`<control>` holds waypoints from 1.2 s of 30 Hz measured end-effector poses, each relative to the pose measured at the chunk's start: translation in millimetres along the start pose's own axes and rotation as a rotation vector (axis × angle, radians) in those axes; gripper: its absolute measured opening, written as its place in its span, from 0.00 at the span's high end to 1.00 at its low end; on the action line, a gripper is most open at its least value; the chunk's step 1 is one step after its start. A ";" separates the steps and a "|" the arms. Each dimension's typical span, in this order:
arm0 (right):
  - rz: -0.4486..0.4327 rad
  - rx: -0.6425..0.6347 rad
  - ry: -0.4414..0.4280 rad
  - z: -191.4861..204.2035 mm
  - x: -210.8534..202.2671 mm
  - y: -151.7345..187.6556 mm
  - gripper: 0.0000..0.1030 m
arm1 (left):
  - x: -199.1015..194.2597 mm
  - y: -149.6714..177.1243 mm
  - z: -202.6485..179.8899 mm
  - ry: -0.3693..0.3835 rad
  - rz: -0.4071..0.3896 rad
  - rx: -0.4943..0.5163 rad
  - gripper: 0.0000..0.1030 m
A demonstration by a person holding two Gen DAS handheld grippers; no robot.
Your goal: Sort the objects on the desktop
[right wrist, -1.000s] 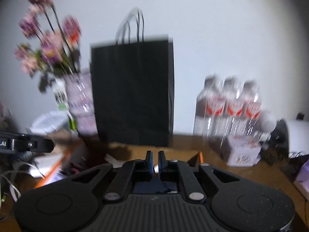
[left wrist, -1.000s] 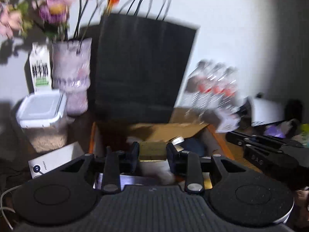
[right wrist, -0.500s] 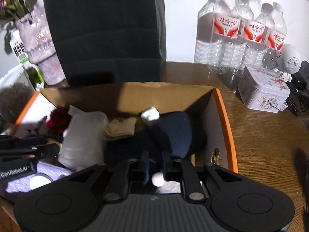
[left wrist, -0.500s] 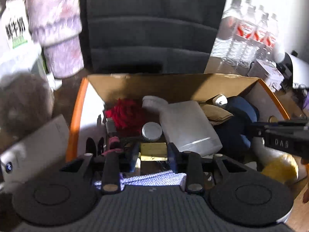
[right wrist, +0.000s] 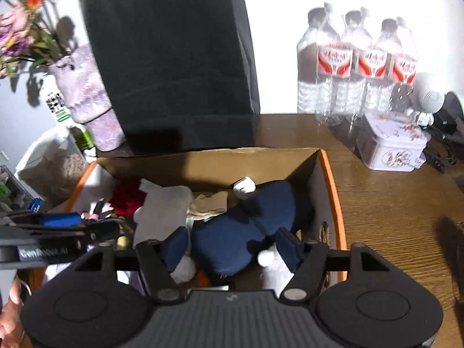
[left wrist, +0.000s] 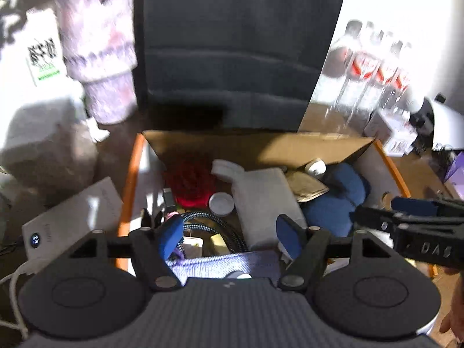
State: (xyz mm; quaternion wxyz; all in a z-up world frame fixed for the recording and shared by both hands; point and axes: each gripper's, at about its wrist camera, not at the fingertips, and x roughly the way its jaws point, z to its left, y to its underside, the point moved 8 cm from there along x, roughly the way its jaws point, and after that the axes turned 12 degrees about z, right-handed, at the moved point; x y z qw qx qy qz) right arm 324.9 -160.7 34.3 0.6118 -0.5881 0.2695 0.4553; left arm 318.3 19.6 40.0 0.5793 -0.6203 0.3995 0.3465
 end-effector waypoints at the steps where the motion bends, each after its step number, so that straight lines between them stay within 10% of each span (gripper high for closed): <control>1: -0.009 -0.005 0.002 1.4 -4.9 3.6 0.33 | -9.2 3.7 -1.9 0.006 -0.021 -0.001 0.26; 12: -0.137 -0.020 -0.041 17.1 -64.5 81.2 0.29 | -79.4 67.6 -22.8 -0.021 -0.169 0.045 0.13; 26: -0.263 -0.146 -0.042 40.3 -120.2 259.0 0.21 | -143.6 250.0 -27.3 -0.050 -0.391 0.040 0.00; 36: -0.258 -0.170 -0.026 40.9 -143.6 351.7 0.12 | -136.4 356.2 -26.4 -0.085 -0.352 0.012 0.00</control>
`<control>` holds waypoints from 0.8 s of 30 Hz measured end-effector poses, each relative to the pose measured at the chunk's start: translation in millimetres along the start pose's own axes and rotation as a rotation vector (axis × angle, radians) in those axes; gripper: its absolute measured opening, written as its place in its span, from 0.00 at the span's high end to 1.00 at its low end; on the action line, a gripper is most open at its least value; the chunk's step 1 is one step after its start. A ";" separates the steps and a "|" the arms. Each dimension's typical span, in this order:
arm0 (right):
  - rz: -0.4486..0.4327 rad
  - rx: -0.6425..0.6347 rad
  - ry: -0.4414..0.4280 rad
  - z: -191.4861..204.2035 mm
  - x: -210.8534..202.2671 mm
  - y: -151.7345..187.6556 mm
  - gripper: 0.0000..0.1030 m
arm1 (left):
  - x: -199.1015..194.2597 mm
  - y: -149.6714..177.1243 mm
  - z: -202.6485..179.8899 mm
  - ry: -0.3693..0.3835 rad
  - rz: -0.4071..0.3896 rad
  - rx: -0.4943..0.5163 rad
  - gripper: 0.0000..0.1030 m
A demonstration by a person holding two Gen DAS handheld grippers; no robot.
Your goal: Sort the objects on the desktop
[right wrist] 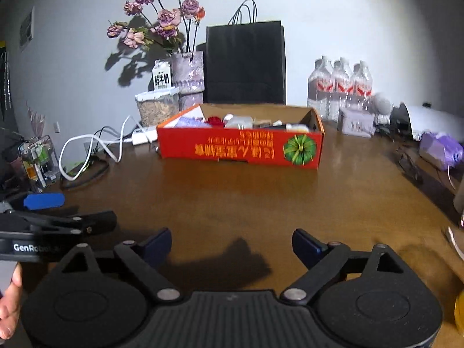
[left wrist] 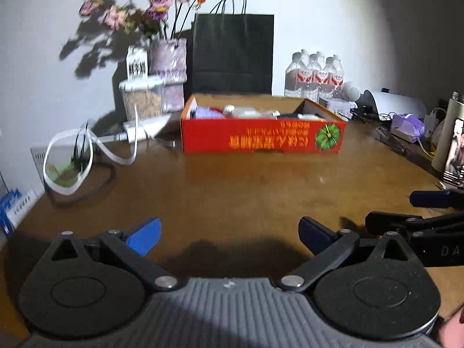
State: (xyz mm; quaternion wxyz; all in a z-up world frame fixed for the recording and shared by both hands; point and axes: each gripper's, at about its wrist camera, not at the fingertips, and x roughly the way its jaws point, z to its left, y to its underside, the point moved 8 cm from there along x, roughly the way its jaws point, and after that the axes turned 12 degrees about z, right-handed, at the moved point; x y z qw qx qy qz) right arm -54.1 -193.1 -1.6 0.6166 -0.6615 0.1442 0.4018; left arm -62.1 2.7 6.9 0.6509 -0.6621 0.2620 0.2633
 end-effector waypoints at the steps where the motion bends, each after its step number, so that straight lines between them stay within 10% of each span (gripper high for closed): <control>1: 0.006 0.004 0.000 0.4 -0.8 5.2 0.12 | -0.9 7.7 -0.2 0.007 0.013 -0.010 0.00; 24: 0.125 0.061 0.115 -20.7 85.1 -17.4 0.08 | 87.4 -13.5 3.1 -0.052 0.169 0.039 0.00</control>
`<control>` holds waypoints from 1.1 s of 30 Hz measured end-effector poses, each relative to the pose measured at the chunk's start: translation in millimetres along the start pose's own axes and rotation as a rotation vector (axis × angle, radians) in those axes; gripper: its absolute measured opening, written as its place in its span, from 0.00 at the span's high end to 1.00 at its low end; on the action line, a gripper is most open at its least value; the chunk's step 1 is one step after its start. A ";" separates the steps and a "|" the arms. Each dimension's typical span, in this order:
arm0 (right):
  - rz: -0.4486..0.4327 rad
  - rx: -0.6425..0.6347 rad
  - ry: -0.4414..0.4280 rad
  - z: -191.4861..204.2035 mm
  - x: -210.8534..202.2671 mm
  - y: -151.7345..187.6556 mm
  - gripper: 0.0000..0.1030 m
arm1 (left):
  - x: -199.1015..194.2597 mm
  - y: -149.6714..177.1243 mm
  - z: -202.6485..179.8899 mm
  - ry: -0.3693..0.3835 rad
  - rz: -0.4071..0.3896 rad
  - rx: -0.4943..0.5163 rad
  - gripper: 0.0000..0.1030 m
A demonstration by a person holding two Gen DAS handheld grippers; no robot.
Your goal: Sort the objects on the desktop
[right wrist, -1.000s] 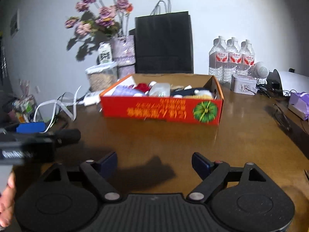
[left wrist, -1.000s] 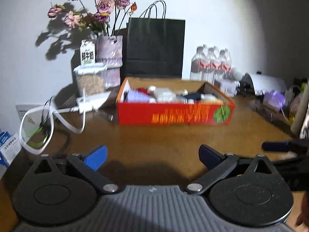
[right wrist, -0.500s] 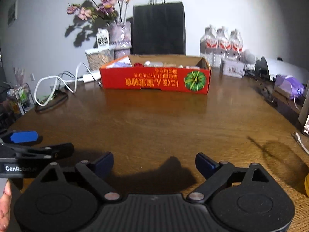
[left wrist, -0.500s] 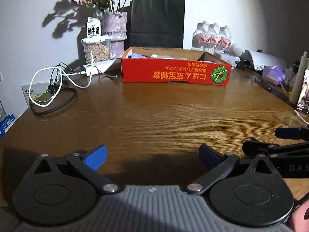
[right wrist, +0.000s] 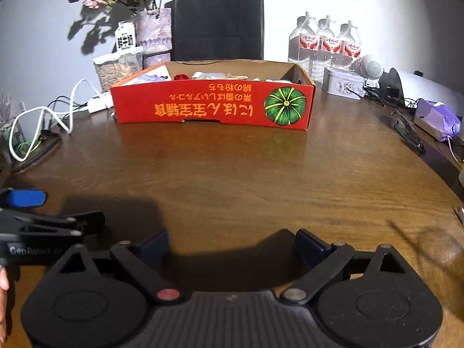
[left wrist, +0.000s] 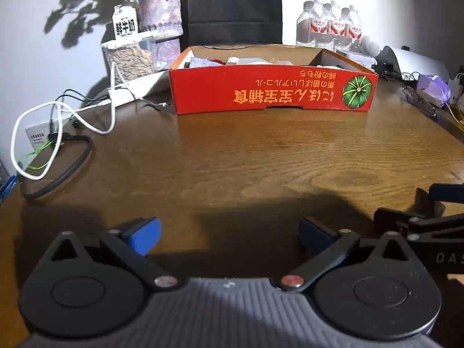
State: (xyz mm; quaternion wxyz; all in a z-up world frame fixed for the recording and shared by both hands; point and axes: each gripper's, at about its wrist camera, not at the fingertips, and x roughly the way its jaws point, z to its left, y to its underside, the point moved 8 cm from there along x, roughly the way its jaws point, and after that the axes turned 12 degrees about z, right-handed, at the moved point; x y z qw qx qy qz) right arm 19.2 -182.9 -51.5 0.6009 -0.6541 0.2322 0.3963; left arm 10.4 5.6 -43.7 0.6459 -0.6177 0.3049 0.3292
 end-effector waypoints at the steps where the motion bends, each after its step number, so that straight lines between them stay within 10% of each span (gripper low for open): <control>1: 0.002 0.003 0.003 -0.6 3.2 -3.9 0.06 | 2.7 -3.5 0.2 0.001 0.001 0.001 0.00; 33: -0.015 0.048 0.056 -9.2 45.2 -51.4 0.00 | 39.1 -44.6 8.4 0.050 -0.018 -0.009 0.00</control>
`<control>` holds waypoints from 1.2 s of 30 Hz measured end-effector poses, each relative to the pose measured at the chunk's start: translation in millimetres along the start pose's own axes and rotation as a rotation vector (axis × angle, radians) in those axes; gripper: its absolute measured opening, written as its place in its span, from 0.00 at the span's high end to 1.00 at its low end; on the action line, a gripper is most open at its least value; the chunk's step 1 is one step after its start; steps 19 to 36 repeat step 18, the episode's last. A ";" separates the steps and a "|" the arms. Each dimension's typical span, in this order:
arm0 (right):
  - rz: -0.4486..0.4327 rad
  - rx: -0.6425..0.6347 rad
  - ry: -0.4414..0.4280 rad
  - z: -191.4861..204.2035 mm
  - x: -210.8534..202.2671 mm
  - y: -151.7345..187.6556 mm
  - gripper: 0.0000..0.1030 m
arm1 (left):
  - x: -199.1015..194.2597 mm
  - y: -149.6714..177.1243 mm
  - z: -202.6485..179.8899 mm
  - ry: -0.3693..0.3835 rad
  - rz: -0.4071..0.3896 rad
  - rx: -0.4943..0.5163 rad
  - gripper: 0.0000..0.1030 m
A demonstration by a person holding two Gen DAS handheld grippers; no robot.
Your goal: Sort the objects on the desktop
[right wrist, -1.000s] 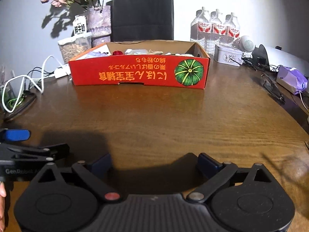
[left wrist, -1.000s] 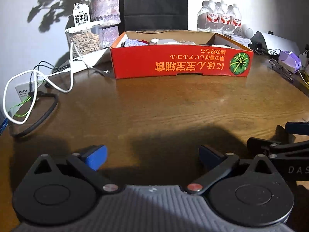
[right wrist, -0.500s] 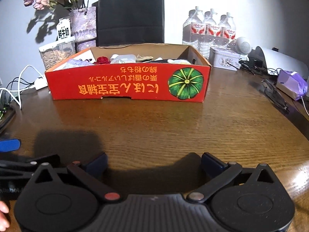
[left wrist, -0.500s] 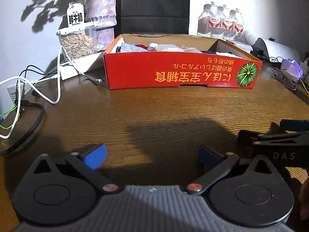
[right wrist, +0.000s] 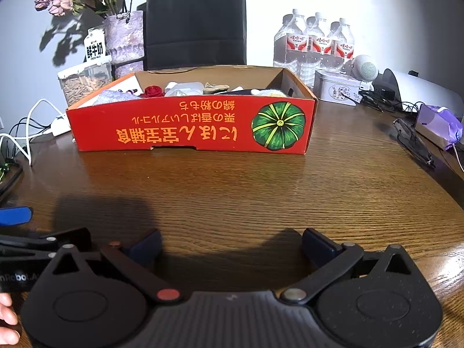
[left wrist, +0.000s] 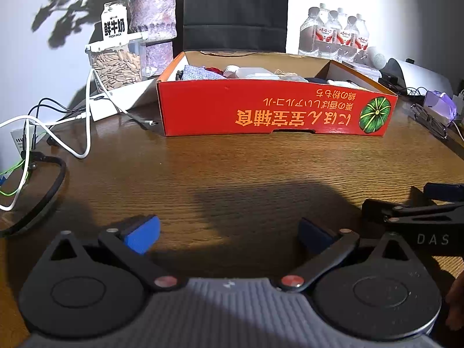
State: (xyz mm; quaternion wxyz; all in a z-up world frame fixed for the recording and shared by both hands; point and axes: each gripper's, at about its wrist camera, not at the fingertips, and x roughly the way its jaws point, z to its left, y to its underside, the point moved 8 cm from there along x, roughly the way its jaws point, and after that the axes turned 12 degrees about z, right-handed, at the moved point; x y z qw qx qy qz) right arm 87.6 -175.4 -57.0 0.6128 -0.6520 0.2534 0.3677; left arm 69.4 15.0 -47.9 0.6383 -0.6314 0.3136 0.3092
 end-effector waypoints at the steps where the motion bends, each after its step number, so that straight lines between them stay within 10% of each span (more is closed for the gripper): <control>1: 0.000 0.000 0.001 -0.3 -0.2 0.1 0.00 | 0.1 0.1 0.0 0.000 0.000 -0.001 0.00; 36: 0.001 0.005 0.005 -0.3 2.3 -3.9 0.00 | 3.0 -3.7 2.0 -0.023 0.000 -0.031 0.00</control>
